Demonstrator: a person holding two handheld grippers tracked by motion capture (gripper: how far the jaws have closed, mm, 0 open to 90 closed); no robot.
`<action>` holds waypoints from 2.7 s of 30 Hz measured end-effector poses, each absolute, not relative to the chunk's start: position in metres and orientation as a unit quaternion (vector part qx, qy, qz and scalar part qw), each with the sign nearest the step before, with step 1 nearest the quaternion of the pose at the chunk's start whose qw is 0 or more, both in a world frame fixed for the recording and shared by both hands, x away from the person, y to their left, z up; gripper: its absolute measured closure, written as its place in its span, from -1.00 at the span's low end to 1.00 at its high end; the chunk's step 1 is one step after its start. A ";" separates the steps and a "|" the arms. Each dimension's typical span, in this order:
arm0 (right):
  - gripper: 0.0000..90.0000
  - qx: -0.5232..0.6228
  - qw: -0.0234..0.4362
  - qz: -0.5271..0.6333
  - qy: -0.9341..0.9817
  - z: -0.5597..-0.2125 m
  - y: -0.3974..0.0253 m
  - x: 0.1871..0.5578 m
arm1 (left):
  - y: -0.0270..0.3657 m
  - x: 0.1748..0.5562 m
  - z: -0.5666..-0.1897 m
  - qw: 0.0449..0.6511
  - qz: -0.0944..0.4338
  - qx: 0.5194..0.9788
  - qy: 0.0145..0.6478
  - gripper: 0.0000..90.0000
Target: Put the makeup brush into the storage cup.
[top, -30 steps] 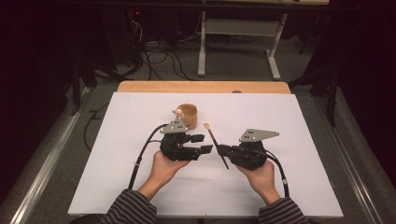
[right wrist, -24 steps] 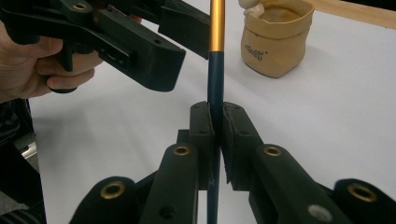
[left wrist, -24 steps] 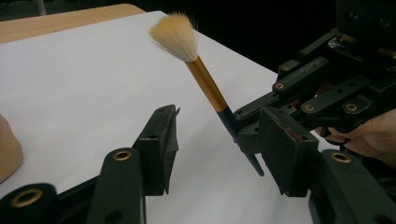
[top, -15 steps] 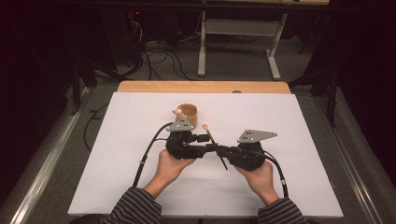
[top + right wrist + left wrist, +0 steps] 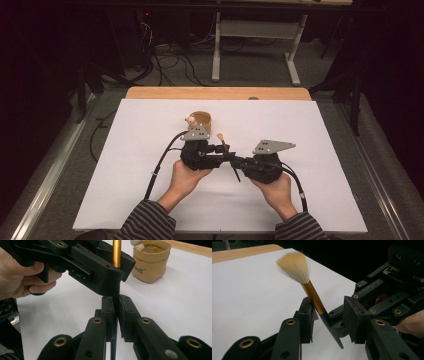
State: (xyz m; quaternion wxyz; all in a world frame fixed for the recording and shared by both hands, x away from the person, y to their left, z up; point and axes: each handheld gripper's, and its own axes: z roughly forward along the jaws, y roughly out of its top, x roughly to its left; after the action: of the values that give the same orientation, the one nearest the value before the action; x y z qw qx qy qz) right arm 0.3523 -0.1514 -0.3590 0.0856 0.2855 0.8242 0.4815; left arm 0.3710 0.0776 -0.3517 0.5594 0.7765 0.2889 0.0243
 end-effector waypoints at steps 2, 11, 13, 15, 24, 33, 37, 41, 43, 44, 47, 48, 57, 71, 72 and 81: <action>0.90 0.285 0.087 0.482 0.824 -0.359 -0.151 0.352 | 0.077 0.371 -0.352 0.560 0.024 0.776 0.289 0.42; 0.90 0.285 0.089 0.483 0.823 -0.359 -0.151 0.352 | 0.076 0.372 -0.352 0.560 0.022 0.776 0.290 0.58; 0.90 0.285 0.089 0.483 0.823 -0.359 -0.151 0.352 | 0.076 0.372 -0.352 0.559 0.022 0.777 0.290 0.62; 0.90 0.284 0.091 0.485 0.822 -0.359 -0.151 0.352 | 0.076 0.372 -0.352 0.556 0.021 0.778 0.291 0.67; 0.90 0.286 0.090 0.486 0.821 -0.359 -0.150 0.352 | 0.076 0.372 -0.352 0.553 0.019 0.780 0.292 0.84; 0.87 0.285 0.094 0.485 0.821 -0.358 -0.148 0.350 | 0.079 0.371 -0.350 0.552 0.018 0.781 0.291 0.85; 0.74 0.284 0.101 0.480 0.824 -0.359 -0.148 0.350 | 0.081 0.372 -0.349 0.554 0.020 0.780 0.292 0.85; 0.59 0.283 0.103 0.483 0.822 -0.358 -0.148 0.349 | 0.083 0.372 -0.348 0.552 0.024 0.780 0.293 0.85; 0.51 0.286 0.102 0.483 0.821 -0.358 -0.148 0.349 | 0.085 0.372 -0.347 0.551 0.025 0.781 0.293 0.85; 0.49 0.285 0.101 0.484 0.822 -0.358 -0.148 0.348 | 0.085 0.371 -0.346 0.551 0.027 0.781 0.293 0.85; 0.41 0.284 0.102 0.487 0.820 -0.356 -0.150 0.347 | 0.088 0.371 -0.345 0.547 0.031 0.783 0.294 0.85; 0.38 0.283 0.105 0.488 0.819 -0.355 -0.151 0.346 | 0.090 0.371 -0.345 0.546 0.032 0.784 0.295 0.85; 0.24 0.291 0.123 0.504 0.804 -0.349 -0.171 0.344 | 0.101 0.370 -0.338 0.549 0.042 0.780 0.297 0.85; 0.06 0.301 0.155 0.491 0.803 -0.356 -0.200 0.338 | 0.115 0.366 -0.332 0.551 0.055 0.778 0.296 0.85; 0.05 0.301 0.157 0.491 0.802 -0.357 -0.202 0.338 | 0.115 0.365 -0.331 0.553 0.060 0.777 0.294 0.85; 0.01 0.312 0.166 0.488 0.798 -0.362 -0.218 0.332 | 0.122 0.363 -0.328 0.553 0.068 0.776 0.296 0.85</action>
State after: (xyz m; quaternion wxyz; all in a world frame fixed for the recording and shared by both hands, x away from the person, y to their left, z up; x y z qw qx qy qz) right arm 0.3317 -0.2184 -0.3621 0.1664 0.3124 0.7976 0.4884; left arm 0.3629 0.1221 -0.3279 0.5532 0.7757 0.2961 0.0675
